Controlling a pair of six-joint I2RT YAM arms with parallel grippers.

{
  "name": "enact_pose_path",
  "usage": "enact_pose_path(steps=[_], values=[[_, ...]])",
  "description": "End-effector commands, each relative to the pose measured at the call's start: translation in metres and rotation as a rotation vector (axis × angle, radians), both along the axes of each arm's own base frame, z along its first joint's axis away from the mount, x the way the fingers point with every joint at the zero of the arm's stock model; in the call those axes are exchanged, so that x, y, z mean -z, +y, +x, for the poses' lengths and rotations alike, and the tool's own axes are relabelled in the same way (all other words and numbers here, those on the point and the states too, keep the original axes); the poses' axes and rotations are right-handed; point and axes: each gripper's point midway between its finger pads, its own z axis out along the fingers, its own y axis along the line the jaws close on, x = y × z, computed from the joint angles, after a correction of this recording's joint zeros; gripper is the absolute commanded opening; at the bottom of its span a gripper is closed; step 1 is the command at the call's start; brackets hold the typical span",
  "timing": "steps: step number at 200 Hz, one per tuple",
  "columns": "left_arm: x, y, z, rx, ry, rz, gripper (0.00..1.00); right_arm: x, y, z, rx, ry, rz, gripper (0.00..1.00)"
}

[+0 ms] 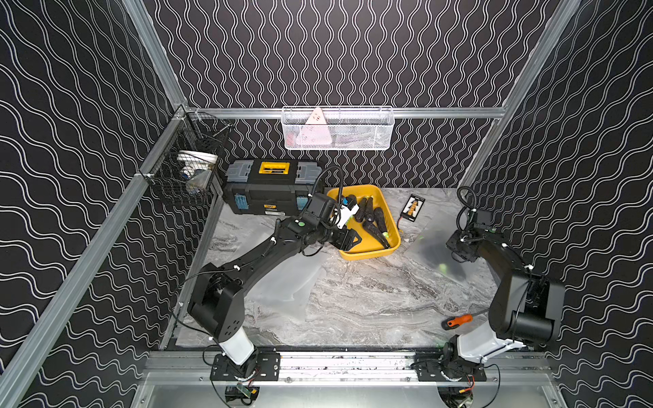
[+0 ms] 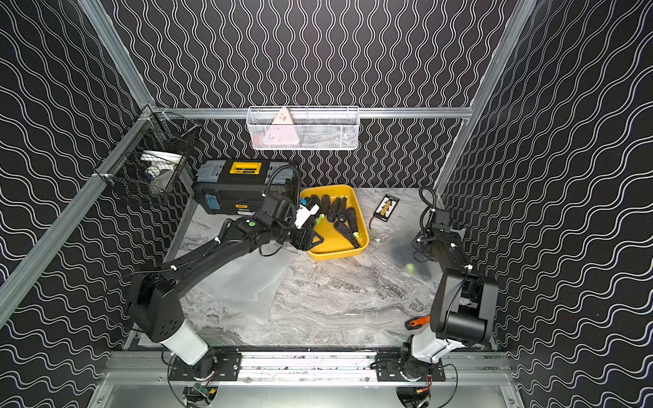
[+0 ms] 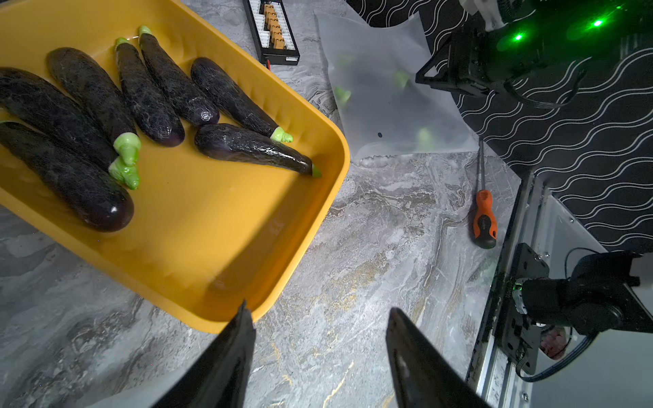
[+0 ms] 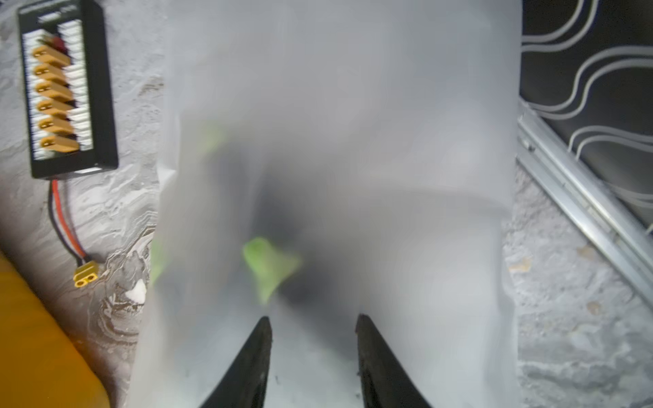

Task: Place the eggplant in a zip-top bag and seal the zipper
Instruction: Place the zipper food storage bag at the center of the board.

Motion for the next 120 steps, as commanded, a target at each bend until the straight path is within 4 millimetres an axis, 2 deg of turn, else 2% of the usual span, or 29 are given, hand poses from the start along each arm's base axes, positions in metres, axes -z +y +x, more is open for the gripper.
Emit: enact_pose_path(steps=[1, 34, 49, 59, 73, 87, 105, 120], values=[[-0.013, 0.0, 0.003, -0.025, -0.039, -0.024, 0.64, 0.017, 0.003, -0.017, 0.081, 0.065, 0.068, 0.43], [-0.019, 0.004, -0.001, -0.027, -0.049, -0.018, 0.64, 0.022, -0.009, -0.035, 0.115, 0.127, -0.006, 0.45], [-0.02, 0.005, -0.002, -0.026, -0.046, -0.018, 0.64, 0.016, -0.016, -0.04, 0.133, 0.139, -0.052, 0.45], [-0.022, 0.005, -0.003, -0.027, -0.049, -0.017, 0.64, 0.008, -0.013, -0.038, 0.116, 0.131, -0.074, 0.45], [-0.023, 0.006, -0.003, -0.03, -0.053, -0.015, 0.64, -0.005, 0.005, -0.029, 0.046, 0.112, -0.116, 0.46], [-0.025, 0.007, -0.004, -0.033, -0.056, -0.015, 0.64, -0.015, 0.032, -0.019, -0.04, 0.095, -0.134, 0.47], [-0.025, 0.008, -0.004, -0.038, -0.057, -0.015, 0.64, -0.01, 0.057, -0.013, -0.097, 0.082, -0.07, 0.48], [-0.025, 0.008, -0.004, -0.039, -0.053, -0.018, 0.64, -0.001, 0.065, -0.01, -0.111, 0.081, -0.031, 0.48]])
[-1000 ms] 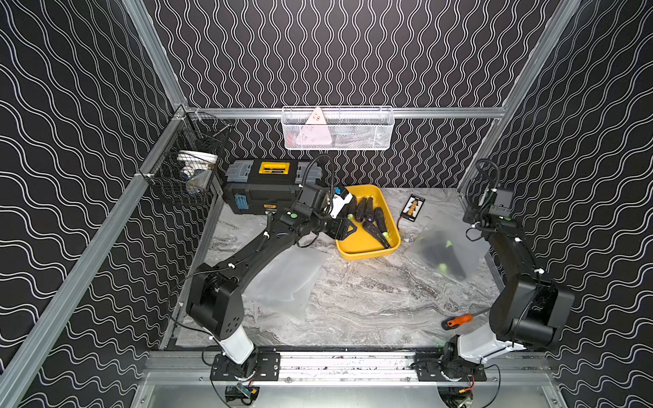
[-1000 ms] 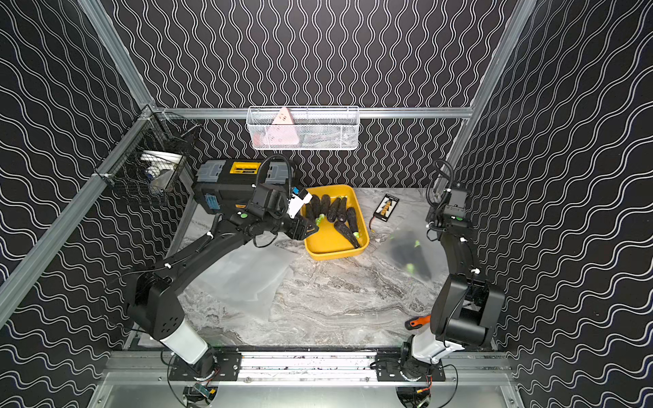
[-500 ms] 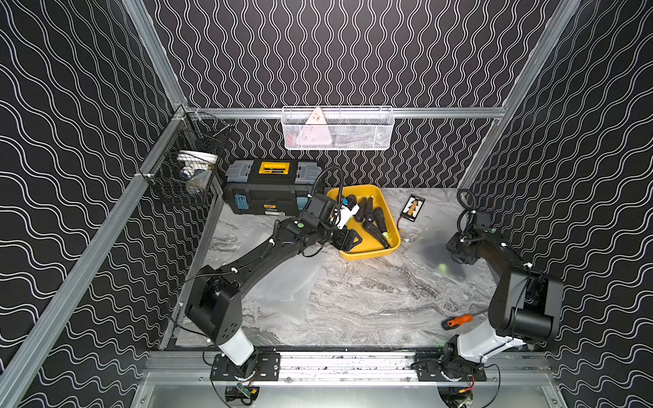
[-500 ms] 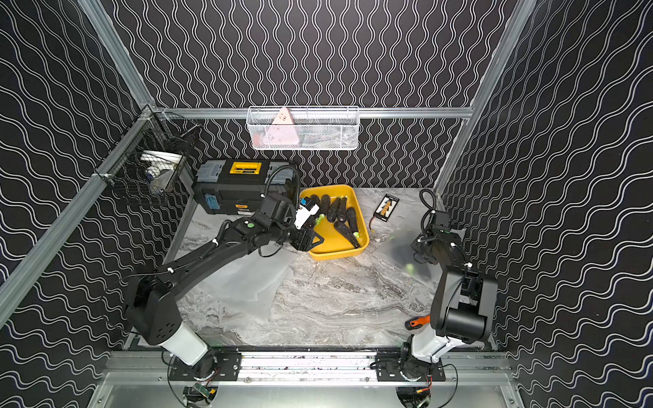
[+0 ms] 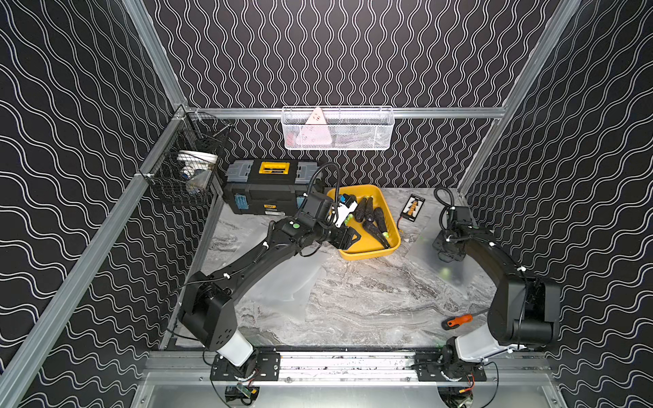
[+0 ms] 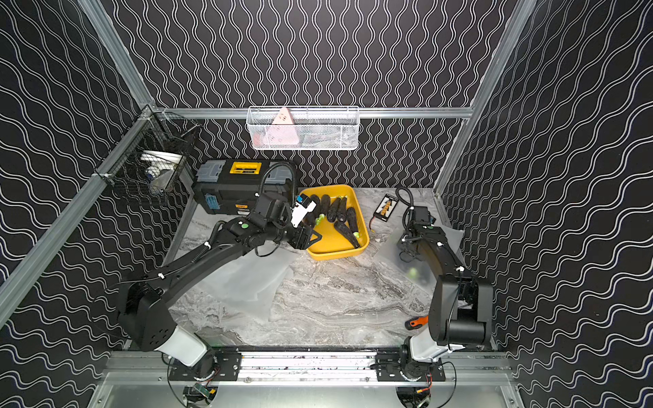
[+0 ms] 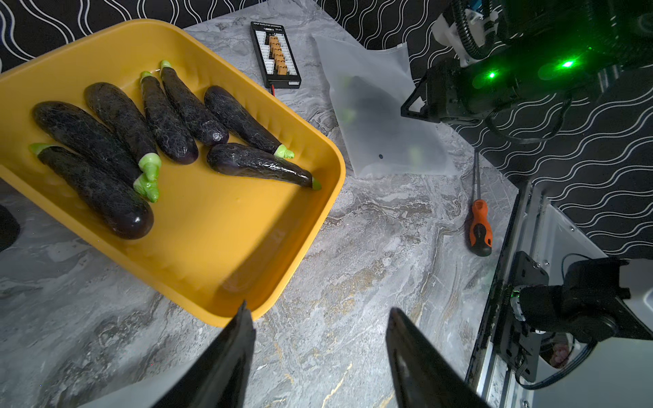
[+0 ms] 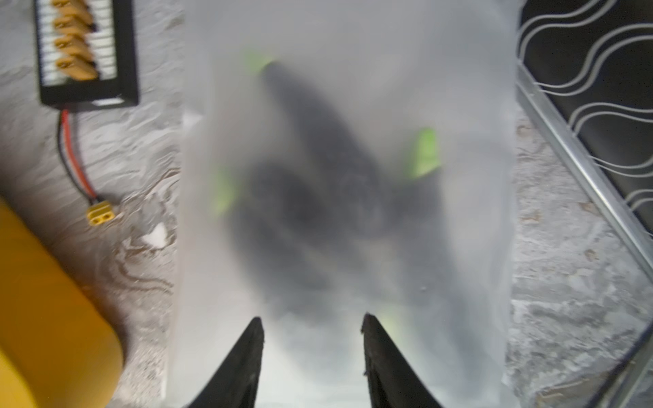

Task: Place the eggplant in a zip-top bag and seal the zipper
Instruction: Place the zipper food storage bag at the center of the board, then move the zipper food storage bag to the center of the board.

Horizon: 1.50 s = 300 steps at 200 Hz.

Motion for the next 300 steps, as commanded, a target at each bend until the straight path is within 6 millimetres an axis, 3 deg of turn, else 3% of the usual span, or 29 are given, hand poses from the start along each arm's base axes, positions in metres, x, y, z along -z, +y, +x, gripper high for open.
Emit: enact_pose_path(steps=[1, 36, 81, 116, 134, 157, 164, 170, 188, 215, 237, 273, 287, 300], values=[[-0.003, 0.001, 0.0, -0.018, 0.003, -0.009, 0.64, 0.012, 0.012, -0.002, -0.009, 0.025, 0.05, 0.48], [-0.002, 0.003, -0.001, -0.02, 0.002, -0.007, 0.64, 0.034, 0.011, -0.006, -0.011, 0.088, 0.052, 0.48], [-0.002, 0.004, -0.002, -0.023, -0.001, 0.0, 0.64, 0.049, 0.048, -0.002, -0.116, 0.078, 0.195, 0.47], [-0.003, 0.005, -0.001, -0.03, -0.005, 0.002, 0.64, 0.039, 0.071, 0.002, -0.19, 0.046, 0.245, 0.48], [0.0, 0.005, 0.0, -0.035, 0.0, 0.006, 0.64, 0.03, 0.063, 0.003, -0.178, 0.045, 0.214, 0.49], [0.0, 0.009, 0.003, -0.063, -0.001, 0.014, 0.64, -0.004, 0.052, 0.012, -0.175, -0.014, 0.144, 0.51], [0.001, 0.012, 0.006, -0.092, 0.003, 0.024, 0.64, -0.01, 0.055, 0.012, -0.191, -0.027, 0.146, 0.51], [0.003, 0.016, 0.01, -0.125, 0.007, 0.038, 0.64, -0.027, 0.06, 0.022, -0.214, -0.071, 0.151, 0.51], [0.016, 0.028, 0.022, -0.228, 0.032, 0.089, 0.65, -0.041, 0.091, 0.033, -0.312, -0.118, 0.176, 0.51], [0.034, 0.043, 0.032, -0.345, 0.069, 0.137, 0.65, -0.051, 0.161, 0.047, -0.52, -0.173, 0.214, 0.5], [0.057, 0.081, 0.04, -0.539, 0.174, 0.214, 0.65, -0.057, 0.208, 0.049, -0.639, -0.178, 0.22, 0.5], [0.073, 0.131, 0.019, -0.698, 0.212, 0.334, 0.64, -0.071, 0.281, 0.025, -0.796, -0.217, 0.376, 0.49], [0.086, 0.149, 0.005, -0.748, 0.257, 0.421, 0.64, -0.068, 0.304, 0.013, -0.818, -0.218, 0.435, 0.49], [0.097, 0.163, -0.004, -0.791, 0.3, 0.395, 0.64, -0.066, 0.322, 0.006, -0.853, -0.217, 0.479, 0.49]])
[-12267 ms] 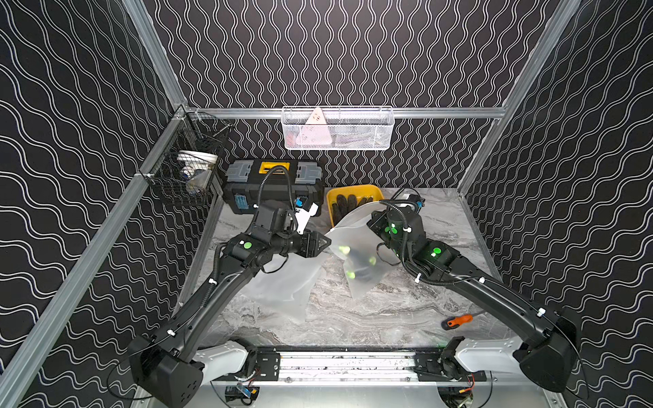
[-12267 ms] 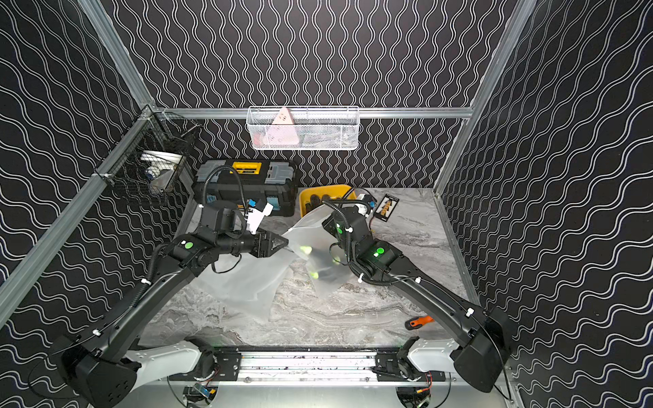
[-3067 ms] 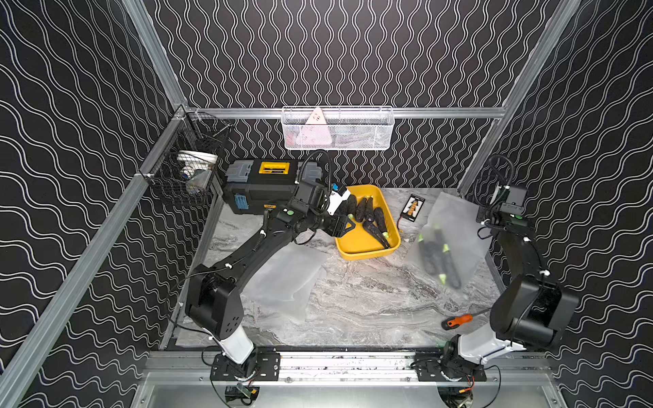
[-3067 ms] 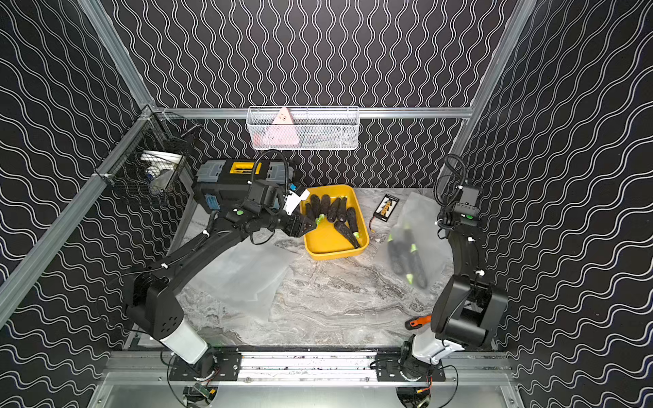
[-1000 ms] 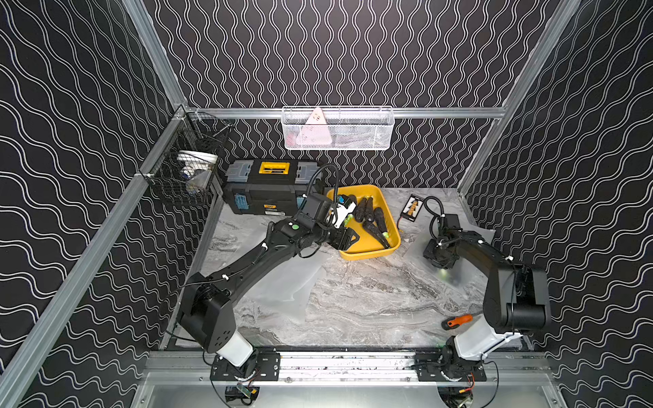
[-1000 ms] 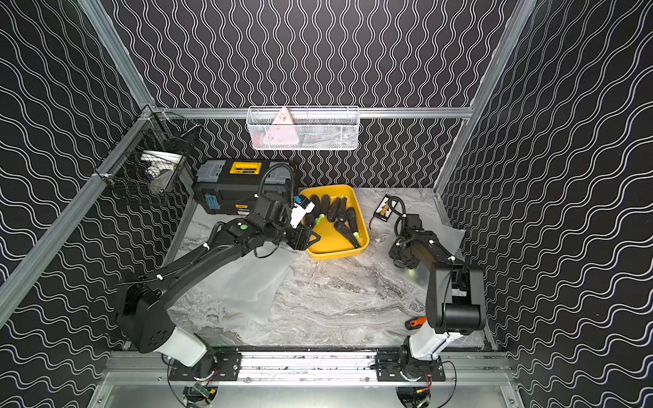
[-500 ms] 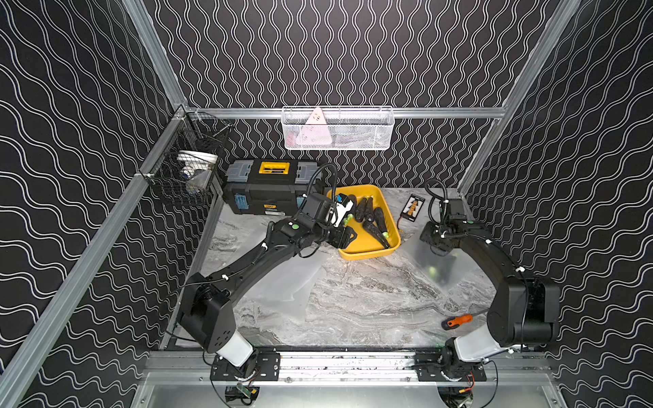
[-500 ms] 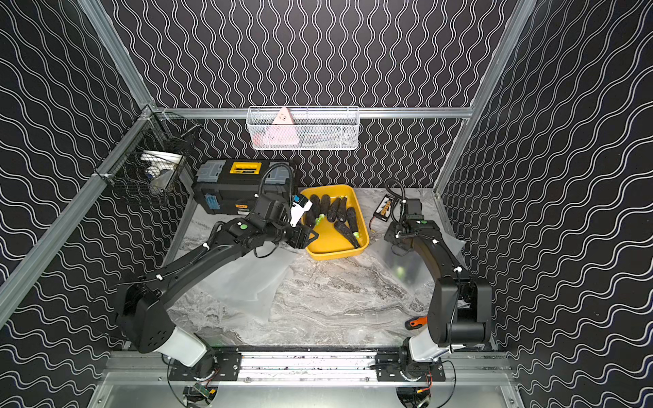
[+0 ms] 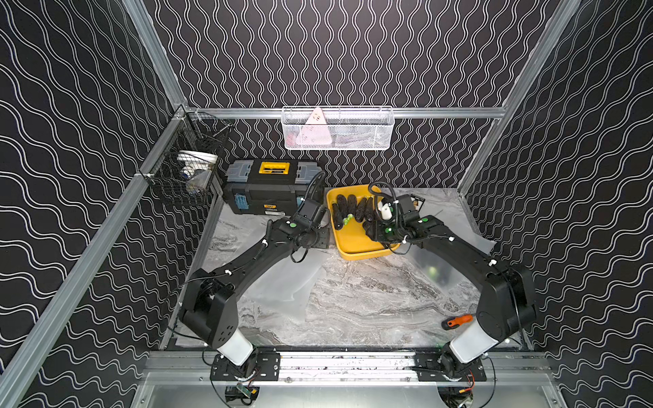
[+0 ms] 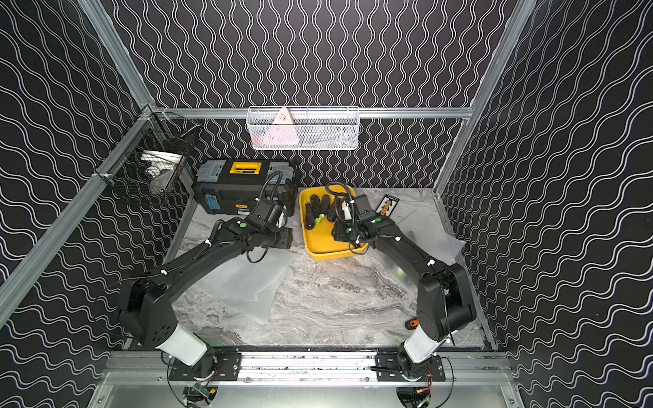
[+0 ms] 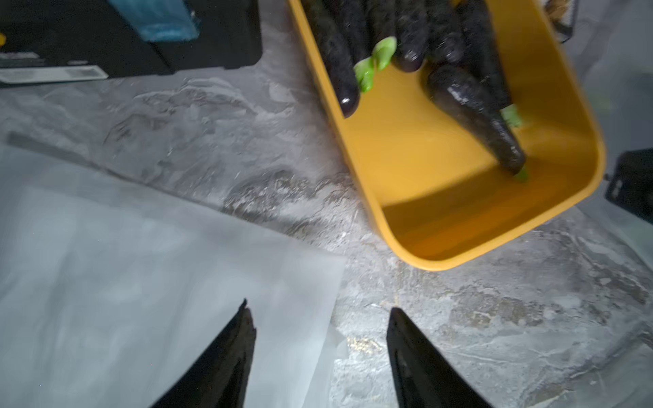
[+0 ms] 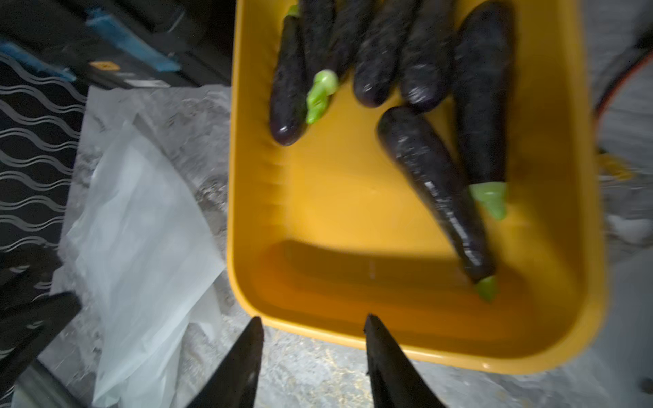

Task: Place the eggplant in a zip-top bag and seal the zipper
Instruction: Move the zipper food storage bag to the center of the board.

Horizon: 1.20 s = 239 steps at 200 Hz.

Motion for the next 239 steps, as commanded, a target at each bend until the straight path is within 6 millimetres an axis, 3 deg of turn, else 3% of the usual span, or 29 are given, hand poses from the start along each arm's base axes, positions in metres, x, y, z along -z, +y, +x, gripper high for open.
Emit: enact_pose_path(steps=[1, 16, 50, 75, 97, 131, 136, 139, 145, 180, 185, 239], values=[[0.024, 0.043, -0.023, -0.158, 0.09, 0.065, 0.64, -0.009, 0.038, -0.01, -0.061, 0.004, 0.133, 0.49], [0.031, 0.058, -0.025, -0.209, 0.112, -0.026, 0.64, -0.004, 0.06, -0.017, -0.107, 0.034, 0.169, 0.49], [0.03, 0.103, -0.028, -0.353, 0.12, -0.023, 0.64, 0.007, 0.113, -0.035, -0.192, 0.063, 0.196, 0.48], [0.038, 0.142, -0.036, -0.495, 0.133, -0.049, 0.64, 0.014, 0.143, -0.035, -0.232, 0.031, 0.159, 0.48], [0.044, 0.162, -0.038, -0.571, 0.148, -0.085, 0.64, 0.025, 0.163, -0.03, -0.241, 0.008, 0.082, 0.48], [0.031, 0.169, -0.035, -0.581, 0.112, -0.107, 0.64, 0.051, 0.154, -0.014, -0.163, 0.017, -0.066, 0.49], [0.029, 0.17, -0.035, -0.579, 0.107, -0.107, 0.64, 0.051, 0.153, -0.015, -0.156, 0.027, -0.072, 0.49], [0.028, 0.17, -0.035, -0.578, 0.106, -0.106, 0.64, 0.065, 0.152, -0.016, -0.154, 0.054, -0.094, 0.49], [0.025, 0.169, -0.034, -0.577, 0.098, -0.109, 0.64, 0.071, 0.151, -0.018, -0.147, 0.075, -0.101, 0.49], [0.02, 0.167, -0.027, -0.572, 0.085, -0.126, 0.64, 0.089, 0.139, -0.028, -0.023, 0.127, -0.085, 0.51], [0.019, 0.167, -0.025, -0.572, 0.081, -0.128, 0.64, 0.077, 0.139, -0.029, 0.0, 0.112, -0.057, 0.51], [0.014, 0.16, -0.014, -0.563, 0.049, -0.18, 0.64, 0.066, 0.142, -0.035, 0.167, 0.054, 0.173, 0.52]])
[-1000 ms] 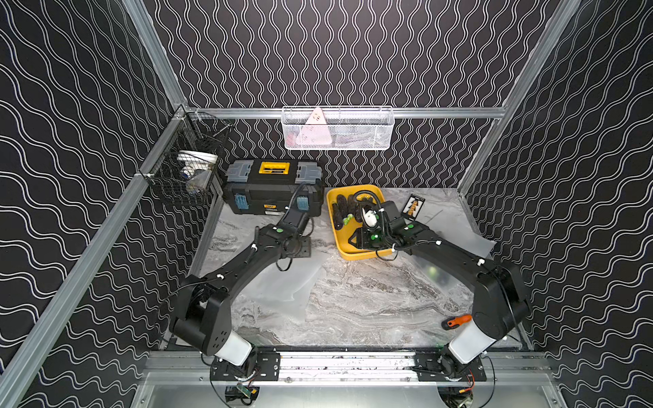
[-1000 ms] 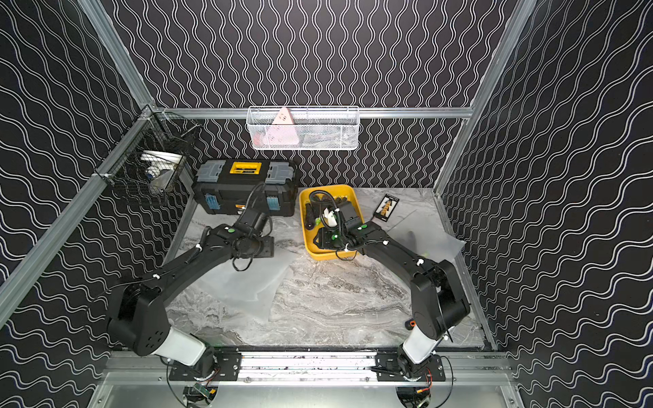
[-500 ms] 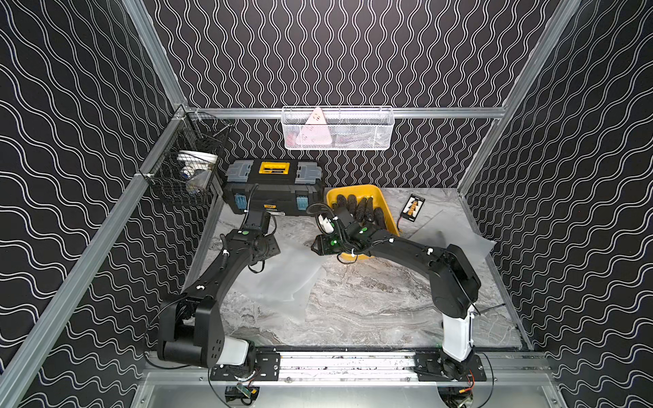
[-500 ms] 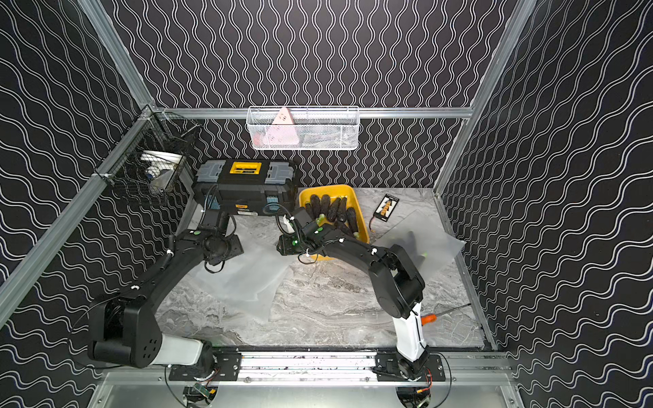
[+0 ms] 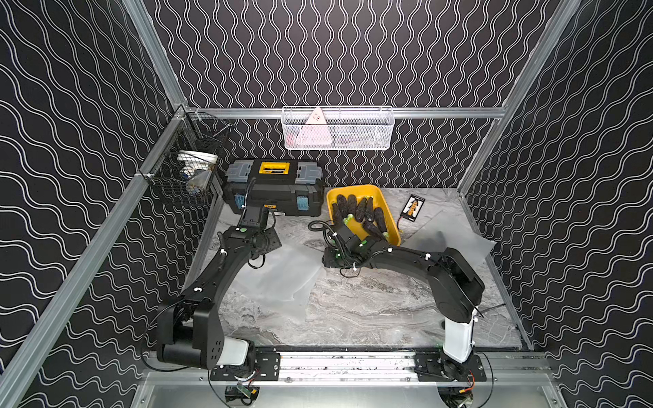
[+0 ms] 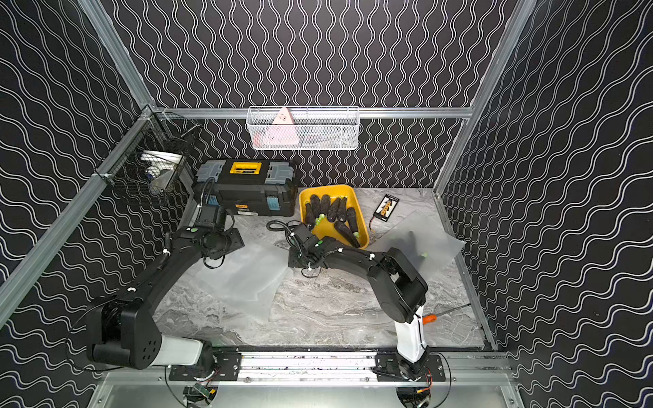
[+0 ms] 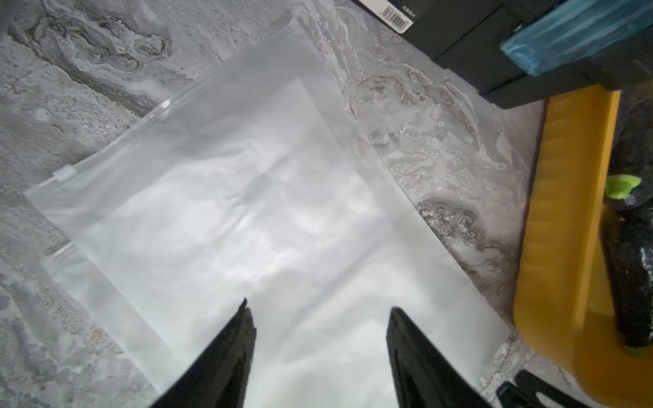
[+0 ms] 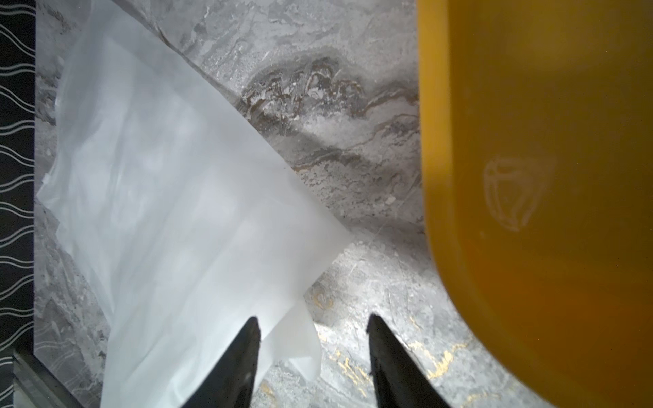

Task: Place the eggplant in a zip-top bag and seal the zipper
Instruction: Move the zipper food storage bag to the center of the board.

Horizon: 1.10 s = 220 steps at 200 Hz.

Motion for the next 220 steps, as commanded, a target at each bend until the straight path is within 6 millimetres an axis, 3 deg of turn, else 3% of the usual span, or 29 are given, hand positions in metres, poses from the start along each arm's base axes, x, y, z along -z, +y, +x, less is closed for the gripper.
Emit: enact_pose_path(steps=[1, 52, 97, 123, 220], values=[[-0.005, -0.004, 0.007, -0.001, -0.035, -0.03, 0.64, -0.02, 0.01, 0.017, 0.141, -0.075, 0.181, 0.52], [-0.002, -0.005, 0.005, 0.007, -0.037, -0.033, 0.64, -0.018, 0.027, 0.03, 0.17, -0.103, 0.29, 0.51], [-0.009, -0.003, 0.005, 0.01, -0.049, -0.021, 0.64, 0.001, 0.035, 0.032, 0.171, -0.051, 0.272, 0.49], [-0.014, -0.004, 0.007, 0.008, -0.061, -0.024, 0.64, 0.005, 0.038, 0.032, 0.172, -0.041, 0.286, 0.42], [-0.018, -0.004, 0.009, 0.012, -0.073, -0.024, 0.64, 0.013, 0.026, 0.025, 0.219, -0.007, 0.268, 0.47]])
